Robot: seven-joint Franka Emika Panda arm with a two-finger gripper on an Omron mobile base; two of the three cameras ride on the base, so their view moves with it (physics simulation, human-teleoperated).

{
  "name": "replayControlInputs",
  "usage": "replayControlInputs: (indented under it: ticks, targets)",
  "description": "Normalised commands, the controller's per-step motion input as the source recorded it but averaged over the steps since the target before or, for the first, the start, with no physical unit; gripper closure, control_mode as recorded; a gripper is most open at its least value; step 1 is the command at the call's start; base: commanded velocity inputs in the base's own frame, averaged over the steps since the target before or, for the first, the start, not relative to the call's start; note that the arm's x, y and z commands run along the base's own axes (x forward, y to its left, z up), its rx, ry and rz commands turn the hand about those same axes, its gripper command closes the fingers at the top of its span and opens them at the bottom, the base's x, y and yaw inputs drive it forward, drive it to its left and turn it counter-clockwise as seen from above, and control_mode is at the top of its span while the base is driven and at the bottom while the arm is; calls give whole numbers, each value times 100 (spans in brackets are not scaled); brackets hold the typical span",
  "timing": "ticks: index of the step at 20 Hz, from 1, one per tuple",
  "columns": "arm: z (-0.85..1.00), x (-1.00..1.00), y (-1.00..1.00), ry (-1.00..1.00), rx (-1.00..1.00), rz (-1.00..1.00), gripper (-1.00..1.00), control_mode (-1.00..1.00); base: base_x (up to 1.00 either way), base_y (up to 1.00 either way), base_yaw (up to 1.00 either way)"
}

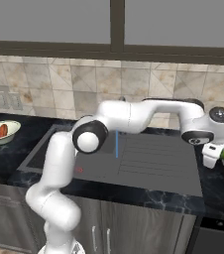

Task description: Pick the avocados from the sink and place them in one bowl. Place the sweet potato in the other bowl. Then turn off the sink faucet.

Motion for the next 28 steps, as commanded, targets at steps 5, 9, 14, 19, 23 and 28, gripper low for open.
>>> replayControlInputs:
  ticks: [5, 9, 14, 19, 23, 28]
  targets:
    - [9, 25, -24, 0, 2, -3, 100, -100, 0, 0, 0]
    - [-28, 26, -14, 0, 0, -8, 100, -100, 0, 0, 0]
    - [-47, 24, -17, 0, -2, -9, 100, -100, 0, 0, 0]
    - [-18, 30, -17, 0, 0, -9, 100, -100, 0, 0, 0]
    - [-3, 32, -17, 0, 0, -8, 100, -100, 0, 0, 0]
    - [-19, 25, -20, 0, 0, -7, 100, -100, 0, 0, 0]
